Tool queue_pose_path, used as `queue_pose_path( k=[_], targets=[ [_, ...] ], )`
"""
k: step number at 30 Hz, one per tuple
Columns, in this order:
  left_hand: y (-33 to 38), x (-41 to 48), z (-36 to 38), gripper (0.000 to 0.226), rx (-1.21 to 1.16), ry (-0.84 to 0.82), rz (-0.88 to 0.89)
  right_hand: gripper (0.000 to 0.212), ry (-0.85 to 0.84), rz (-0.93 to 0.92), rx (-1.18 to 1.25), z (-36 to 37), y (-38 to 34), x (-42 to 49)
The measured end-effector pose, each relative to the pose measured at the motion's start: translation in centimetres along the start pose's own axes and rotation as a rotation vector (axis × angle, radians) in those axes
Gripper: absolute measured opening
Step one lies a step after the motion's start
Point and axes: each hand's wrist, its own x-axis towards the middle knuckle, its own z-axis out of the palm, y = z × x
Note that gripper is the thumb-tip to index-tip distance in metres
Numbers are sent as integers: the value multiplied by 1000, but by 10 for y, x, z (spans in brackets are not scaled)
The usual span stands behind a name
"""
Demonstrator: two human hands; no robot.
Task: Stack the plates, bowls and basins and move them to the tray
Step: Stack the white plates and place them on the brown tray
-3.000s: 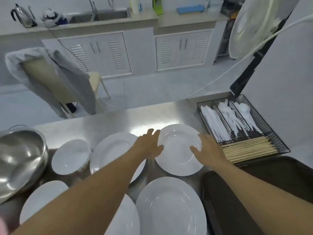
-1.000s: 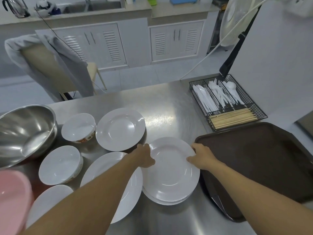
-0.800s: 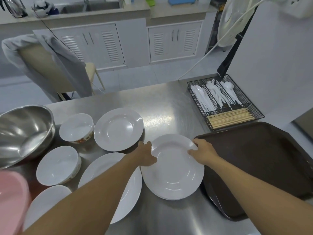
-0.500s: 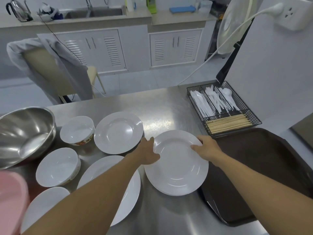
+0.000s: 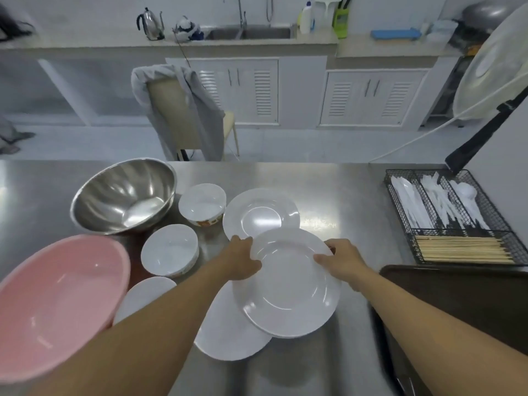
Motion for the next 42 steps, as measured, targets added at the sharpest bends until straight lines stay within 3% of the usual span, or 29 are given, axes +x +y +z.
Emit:
queue_pose_path(
  k=[8,14,20,27,34,42],
  targets=[
    [-69,-38,6,58,-99,76,-134,10,-116,-51,-34,72,-25,-3],
    [-89,-42,21,75,-141,58,-249,3,-116,-127,-137,98,-25,-7],
    [-94,-39,30,77,-135,57,-259,11,-82,-224,-210,107,-22,-4],
    [-94,-35,27,80,-126,-24,-292,57,-154,-87,-171,107,-11,-2],
    [-88,-30,26,78,-129,-59,-280,41,-262,-28,-13,106,-5,-9],
    [-77,-25,17,68,-183,11,-236,42,-251,-55,54,81,-10,-2]
  ],
)
